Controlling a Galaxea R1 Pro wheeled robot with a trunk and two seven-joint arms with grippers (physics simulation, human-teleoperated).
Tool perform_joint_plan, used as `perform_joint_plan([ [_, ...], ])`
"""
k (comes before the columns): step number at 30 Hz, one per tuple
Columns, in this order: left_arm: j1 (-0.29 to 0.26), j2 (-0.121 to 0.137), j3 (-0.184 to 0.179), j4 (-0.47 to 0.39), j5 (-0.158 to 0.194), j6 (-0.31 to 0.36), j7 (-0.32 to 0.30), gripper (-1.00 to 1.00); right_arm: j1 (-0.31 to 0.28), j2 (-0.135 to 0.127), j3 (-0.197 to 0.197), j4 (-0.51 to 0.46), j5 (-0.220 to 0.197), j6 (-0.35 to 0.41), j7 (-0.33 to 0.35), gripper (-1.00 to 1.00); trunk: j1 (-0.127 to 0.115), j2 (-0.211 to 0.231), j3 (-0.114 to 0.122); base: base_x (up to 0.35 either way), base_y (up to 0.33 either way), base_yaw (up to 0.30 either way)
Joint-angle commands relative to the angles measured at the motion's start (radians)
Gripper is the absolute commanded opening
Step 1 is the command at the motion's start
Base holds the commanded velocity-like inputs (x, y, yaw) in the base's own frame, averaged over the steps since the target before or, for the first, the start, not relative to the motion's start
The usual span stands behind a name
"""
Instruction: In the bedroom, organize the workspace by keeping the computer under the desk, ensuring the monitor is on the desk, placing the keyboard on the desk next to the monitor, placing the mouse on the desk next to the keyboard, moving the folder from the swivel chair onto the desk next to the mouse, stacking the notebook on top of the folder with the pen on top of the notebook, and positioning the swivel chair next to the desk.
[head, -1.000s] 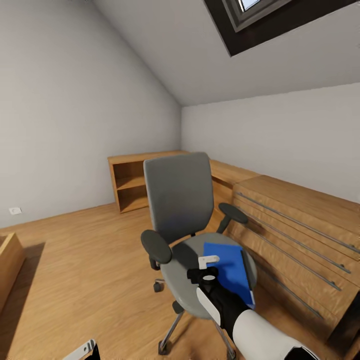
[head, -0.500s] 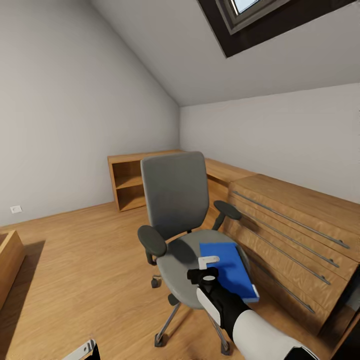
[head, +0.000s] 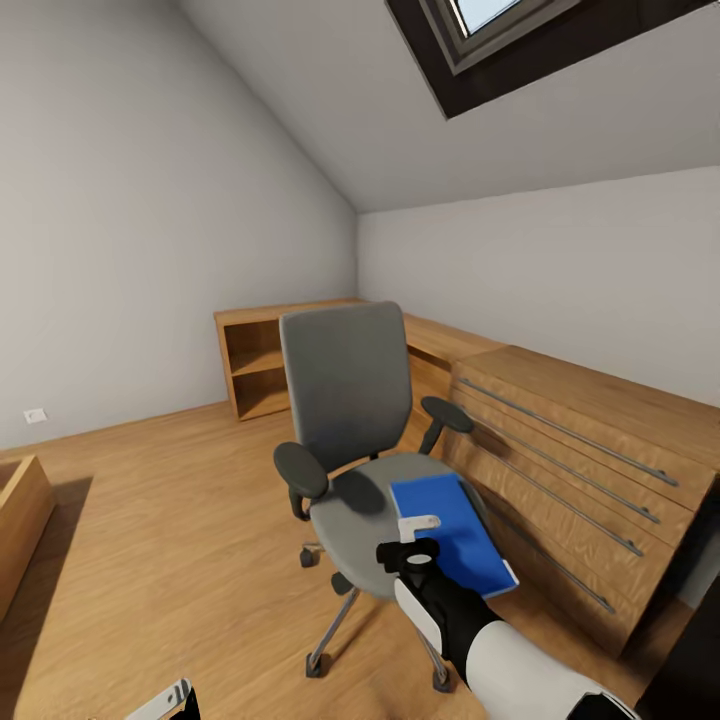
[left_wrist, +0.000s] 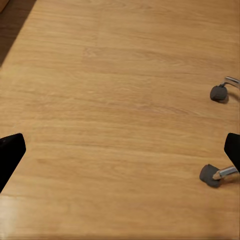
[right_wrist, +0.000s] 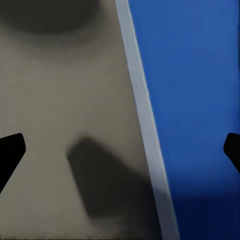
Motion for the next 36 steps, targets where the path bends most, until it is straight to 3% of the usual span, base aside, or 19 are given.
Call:
perform_joint_plan([
  [1,0.0,0.001,-0.002,-0.002,0.01,-0.009,0.002,1.0,0.0,-0.001,0.006,0.0,-0.019,0.005,-0.008,1.0,0.0,0.0,-0.001,-0.031,-0.01,0.0],
  [23,0.0,0.001,-0.002,-0.001,0.01,-0.008,0.002,1.0,0.0,-0.001,0.006,0.0,-0.017,0.005,-0.008,1.0,0.0,0.0,-0.001,-0.068,-0.001,0.0],
  [36,0.0,0.001,-0.002,-0.001,0.01,-0.009,0.002,1.0,0.0,-0.001,0.005,-0.001,-0.017,0.004,-0.009,1.0,-0.05,0.091,0.04,-0.001,0.0,0.0],
])
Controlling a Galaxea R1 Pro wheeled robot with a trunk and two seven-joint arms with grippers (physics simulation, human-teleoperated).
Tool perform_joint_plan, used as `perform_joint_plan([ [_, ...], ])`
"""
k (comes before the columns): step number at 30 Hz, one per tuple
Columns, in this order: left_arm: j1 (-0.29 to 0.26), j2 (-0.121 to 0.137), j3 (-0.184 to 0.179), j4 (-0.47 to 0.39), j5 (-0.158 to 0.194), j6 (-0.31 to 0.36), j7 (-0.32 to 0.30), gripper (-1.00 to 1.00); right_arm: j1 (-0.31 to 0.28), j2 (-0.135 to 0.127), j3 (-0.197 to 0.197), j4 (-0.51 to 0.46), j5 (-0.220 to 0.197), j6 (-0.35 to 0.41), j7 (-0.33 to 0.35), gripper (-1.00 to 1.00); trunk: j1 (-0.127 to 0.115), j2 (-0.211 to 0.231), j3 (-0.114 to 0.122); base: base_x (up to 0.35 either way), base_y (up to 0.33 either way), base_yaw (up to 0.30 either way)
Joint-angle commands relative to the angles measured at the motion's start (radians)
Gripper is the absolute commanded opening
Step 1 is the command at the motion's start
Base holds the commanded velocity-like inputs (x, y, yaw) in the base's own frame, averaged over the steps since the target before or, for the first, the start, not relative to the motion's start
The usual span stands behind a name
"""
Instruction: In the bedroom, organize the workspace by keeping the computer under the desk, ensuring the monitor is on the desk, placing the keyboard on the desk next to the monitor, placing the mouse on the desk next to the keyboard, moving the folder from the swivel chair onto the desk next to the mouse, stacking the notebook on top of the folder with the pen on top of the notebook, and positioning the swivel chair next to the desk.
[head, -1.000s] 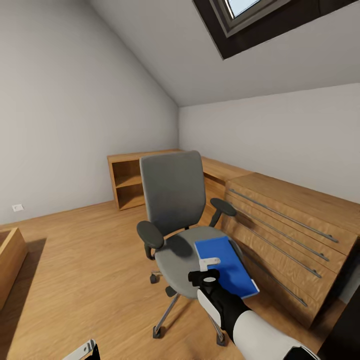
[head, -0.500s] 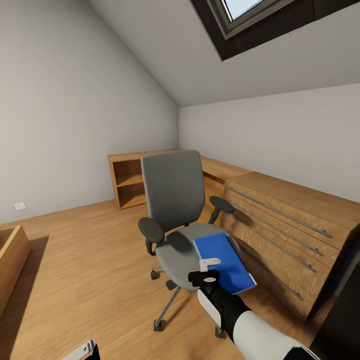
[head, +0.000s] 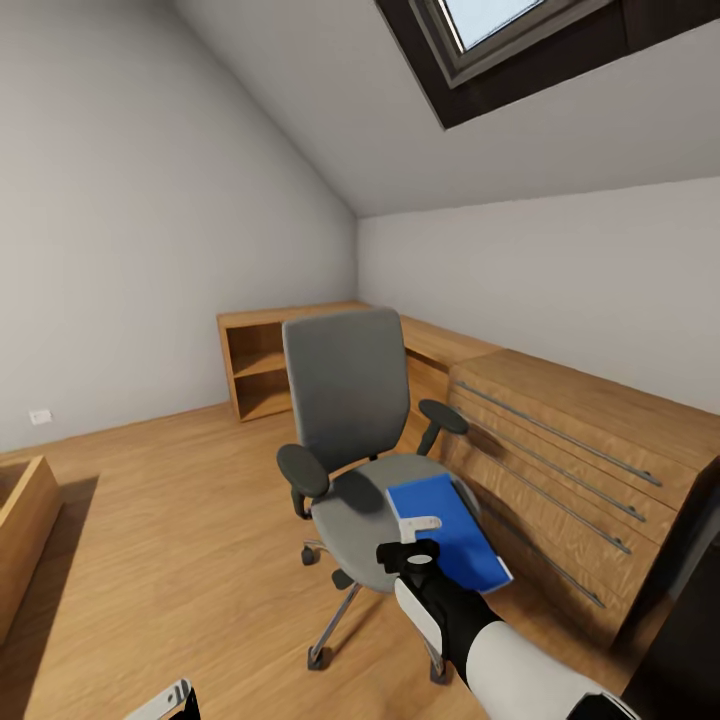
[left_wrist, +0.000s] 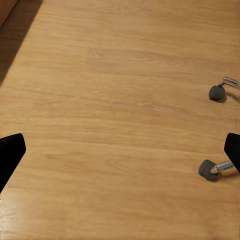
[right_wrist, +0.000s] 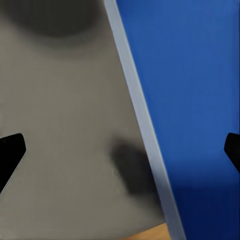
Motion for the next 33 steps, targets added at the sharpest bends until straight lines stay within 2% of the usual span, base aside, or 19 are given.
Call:
perform_joint_plan([
  [1,0.0,0.001,-0.002,-0.001,0.01,-0.009,0.002,1.0,-0.001,-0.001,0.008,-0.002,-0.007,0.005,-0.008,1.0,-0.004,0.007,0.002,0.0,0.0,0.0],
  [14,0.0,0.001,-0.006,0.031,0.009,-0.009,0.002,1.0,-0.001,-0.001,0.008,-0.005,-0.006,0.002,-0.009,1.0,-0.054,0.098,0.043,0.0,0.0,0.0],
  [16,0.0,0.001,-0.006,0.036,0.009,-0.009,0.002,1.0,-0.001,-0.002,0.007,-0.02,-0.006,0.003,-0.009,1.0,-0.062,0.112,0.049,0.0,0.0,0.0],
  [19,0.0,0.001,-0.007,0.04,0.01,-0.008,0.002,1.0,0.0,-0.007,0.003,-0.092,-0.007,0.03,-0.011,1.0,-0.073,0.133,0.059,0.0,0.0,0.0],
  [21,0.0,0.001,-0.007,0.044,0.01,-0.008,0.002,1.0,0.003,-0.021,0.001,-0.192,-0.008,0.095,-0.012,1.0,-0.081,0.147,0.065,0.0,0.0,0.0],
  [23,0.0,0.0,-0.006,0.048,0.01,-0.008,0.002,1.0,0.006,-0.033,0.0,-0.25,-0.009,0.13,-0.012,1.0,-0.085,0.154,0.068,0.0,0.0,0.0],
  [24,0.0,0.0,-0.005,0.051,0.01,-0.007,0.002,1.0,0.015,-0.048,0.0,-0.309,-0.011,0.159,-0.012,1.0,-0.085,0.154,0.068,0.0,0.0,0.0],
  [29,0.0,0.0,-0.004,0.061,0.01,-0.007,0.002,1.0,0.059,-0.089,-0.001,-0.448,-0.035,0.229,-0.016,1.0,-0.085,0.154,0.068,0.0,0.0,0.0],
  [32,0.0,0.0,-0.004,0.063,0.01,-0.007,0.002,1.0,0.07,-0.107,-0.001,-0.489,-0.054,0.257,-0.027,1.0,-0.085,0.154,0.068,0.0,0.0,0.0],
  [33,0.0,0.0,-0.004,0.064,0.01,-0.007,0.002,1.0,0.075,-0.12,-0.002,-0.512,-0.068,0.269,-0.04,1.0,-0.085,0.154,0.068,0.0,0.0,0.0],
])
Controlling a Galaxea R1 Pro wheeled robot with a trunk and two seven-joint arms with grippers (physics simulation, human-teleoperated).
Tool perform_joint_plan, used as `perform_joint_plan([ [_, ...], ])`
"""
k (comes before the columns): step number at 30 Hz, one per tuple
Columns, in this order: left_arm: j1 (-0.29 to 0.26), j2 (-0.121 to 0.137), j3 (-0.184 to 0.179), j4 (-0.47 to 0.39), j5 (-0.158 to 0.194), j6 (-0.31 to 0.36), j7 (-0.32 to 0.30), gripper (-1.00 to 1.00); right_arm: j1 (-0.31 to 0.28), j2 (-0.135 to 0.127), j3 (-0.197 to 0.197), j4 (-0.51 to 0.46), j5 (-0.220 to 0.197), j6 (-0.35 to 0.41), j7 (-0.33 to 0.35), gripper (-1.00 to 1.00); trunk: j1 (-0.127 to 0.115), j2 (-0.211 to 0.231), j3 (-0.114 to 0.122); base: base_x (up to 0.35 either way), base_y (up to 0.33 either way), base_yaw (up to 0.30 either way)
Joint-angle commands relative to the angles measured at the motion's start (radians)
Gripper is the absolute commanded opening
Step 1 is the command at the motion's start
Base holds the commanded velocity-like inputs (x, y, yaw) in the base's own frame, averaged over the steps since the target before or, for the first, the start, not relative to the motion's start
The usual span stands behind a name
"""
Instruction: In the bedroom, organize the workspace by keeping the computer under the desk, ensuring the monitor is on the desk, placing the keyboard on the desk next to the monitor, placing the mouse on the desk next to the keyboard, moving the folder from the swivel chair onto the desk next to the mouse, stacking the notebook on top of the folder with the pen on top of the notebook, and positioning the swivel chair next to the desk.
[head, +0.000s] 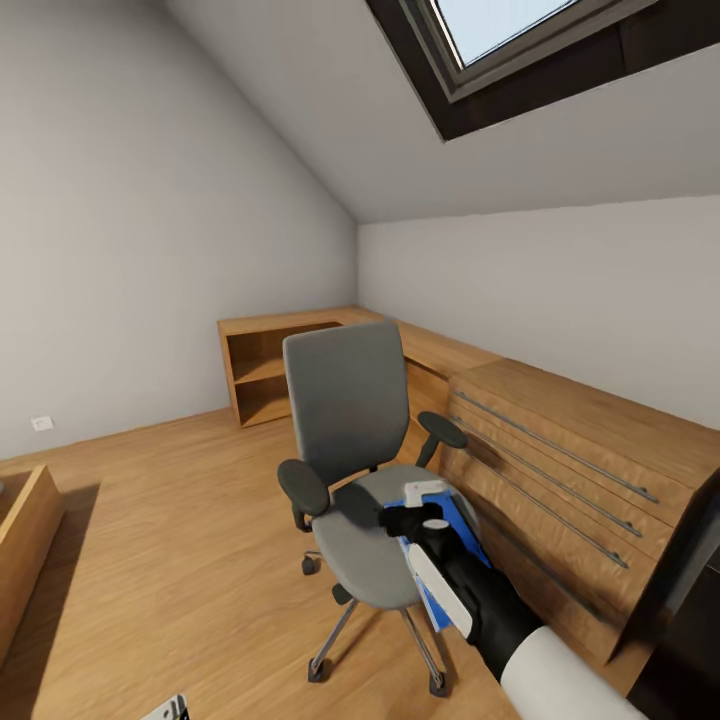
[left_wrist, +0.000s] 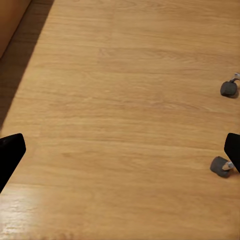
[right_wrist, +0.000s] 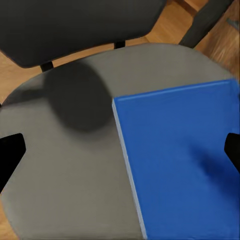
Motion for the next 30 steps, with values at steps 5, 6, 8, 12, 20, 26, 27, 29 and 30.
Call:
perform_joint_plan([
  [5,-0.001,0.002,-0.002,0.0,0.01,-0.009,0.002,1.0,0.005,-0.056,0.0,-0.073,-0.091,0.019,-0.061,1.0,0.0,0.0,-0.001,0.0,0.0,0.0],
  [6,-0.001,0.002,-0.002,0.0,0.01,-0.009,0.002,1.0,0.006,-0.083,-0.001,-0.098,-0.133,0.022,-0.075,1.0,0.0,0.0,-0.001,0.0,0.0,0.0],
  [8,-0.001,0.001,-0.002,0.0,0.01,-0.009,0.002,1.0,0.006,-0.115,-0.002,-0.124,-0.181,0.023,-0.087,1.0,0.0,0.0,-0.001,0.0,0.0,0.0],
  [12,-0.001,0.001,-0.002,0.0,0.01,-0.009,0.002,1.0,0.007,-0.233,-0.014,-0.188,-0.372,0.021,-0.104,1.0,0.0,0.0,-0.001,0.047,0.0,0.0],
  [20,-0.001,0.001,-0.002,0.003,0.01,-0.009,0.002,1.0,0.007,-0.295,-0.098,-0.19,-0.533,0.004,-0.107,1.0,0.0,0.0,-0.001,0.098,0.0,0.0],
  [26,-0.001,0.001,-0.002,0.003,0.008,-0.01,0.002,1.0,0.007,-0.298,-0.112,-0.186,-0.56,-0.062,-0.108,1.0,0.0,0.0,-0.001,0.009,0.0,0.0],
  [27,-0.001,0.001,-0.002,0.003,0.009,-0.01,0.002,1.0,0.007,-0.297,-0.112,-0.188,-0.561,-0.064,-0.108,1.0,0.0,0.0,-0.001,0.002,0.0,0.0],
  [29,-0.001,0.001,-0.002,0.003,0.009,-0.01,0.002,1.0,0.008,-0.297,-0.112,-0.192,-0.564,-0.068,-0.108,1.0,0.0,0.0,-0.001,0.001,0.0,0.0],
  [30,-0.001,0.001,-0.002,0.003,0.009,-0.01,0.002,1.0,0.008,-0.296,-0.112,-0.192,-0.564,-0.069,-0.108,1.0,0.0,0.0,-0.001,0.001,0.0,-0.008],
])
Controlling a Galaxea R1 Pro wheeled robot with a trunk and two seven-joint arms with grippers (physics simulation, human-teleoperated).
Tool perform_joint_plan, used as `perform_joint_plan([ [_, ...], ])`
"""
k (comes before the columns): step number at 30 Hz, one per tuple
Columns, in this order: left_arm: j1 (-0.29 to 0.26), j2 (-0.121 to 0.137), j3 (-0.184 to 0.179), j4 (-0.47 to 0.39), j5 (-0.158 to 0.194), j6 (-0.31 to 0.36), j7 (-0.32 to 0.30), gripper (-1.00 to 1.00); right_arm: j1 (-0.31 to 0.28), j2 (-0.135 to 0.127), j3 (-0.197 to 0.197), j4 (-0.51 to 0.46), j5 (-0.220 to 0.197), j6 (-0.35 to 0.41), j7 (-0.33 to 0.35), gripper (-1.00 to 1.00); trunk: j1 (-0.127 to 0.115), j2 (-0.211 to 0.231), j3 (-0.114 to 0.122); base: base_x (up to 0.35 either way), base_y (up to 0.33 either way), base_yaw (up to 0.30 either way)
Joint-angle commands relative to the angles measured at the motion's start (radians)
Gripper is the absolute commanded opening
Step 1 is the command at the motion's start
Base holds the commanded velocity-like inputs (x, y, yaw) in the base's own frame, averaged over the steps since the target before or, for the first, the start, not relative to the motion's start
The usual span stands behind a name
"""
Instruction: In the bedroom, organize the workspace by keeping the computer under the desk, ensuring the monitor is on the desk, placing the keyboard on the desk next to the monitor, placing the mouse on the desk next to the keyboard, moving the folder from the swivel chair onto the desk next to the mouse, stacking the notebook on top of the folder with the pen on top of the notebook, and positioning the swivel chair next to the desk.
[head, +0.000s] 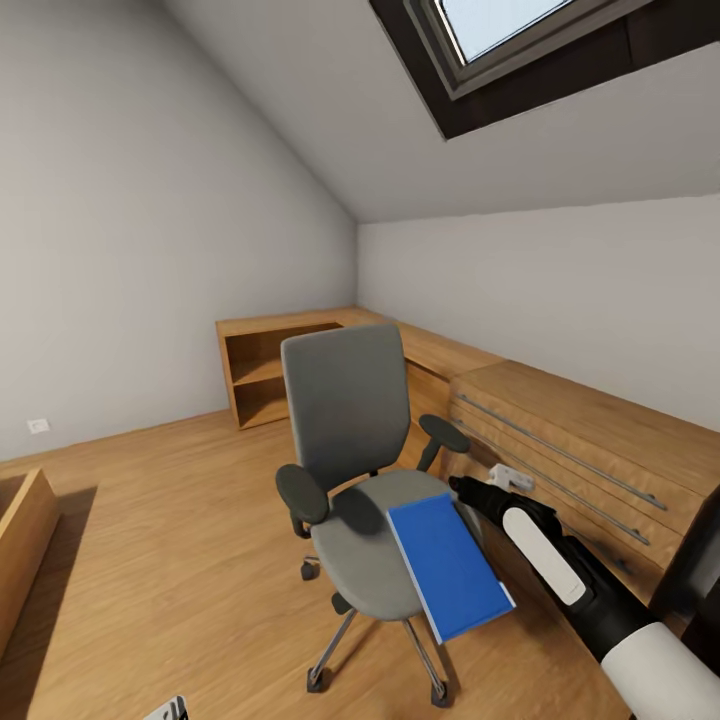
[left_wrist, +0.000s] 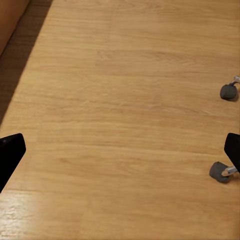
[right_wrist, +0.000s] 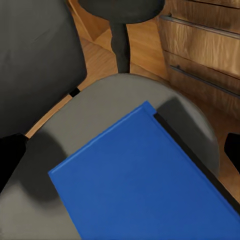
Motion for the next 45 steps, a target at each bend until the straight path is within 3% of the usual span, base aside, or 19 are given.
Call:
perform_joint_plan([
  [1,0.0,0.001,-0.002,-0.001,0.011,-0.009,0.002,1.0,-0.001,-0.001,0.003,-0.003,-0.008,0.0,-0.008,1.0,0.0,0.0,-0.001,0.001,0.0,-0.06],
  [20,0.0,0.001,-0.002,0.006,0.011,-0.008,0.001,1.0,0.0,0.0,0.004,-0.016,-0.025,-0.003,-0.008,1.0,0.0,0.0,-0.001,-0.009,0.009,-0.053],
  [42,0.0,0.001,-0.005,0.006,0.011,-0.008,0.001,1.0,0.0,0.0,0.004,-0.011,-0.026,-0.004,-0.005,1.0,0.0,0.0,-0.001,-0.238,0.188,-0.28],
  [45,0.0,0.001,-0.003,0.006,0.011,-0.008,0.001,1.0,0.0,0.0,0.004,-0.009,-0.041,-0.007,-0.005,1.0,0.0,0.0,-0.001,-0.037,0.009,-0.271],
])
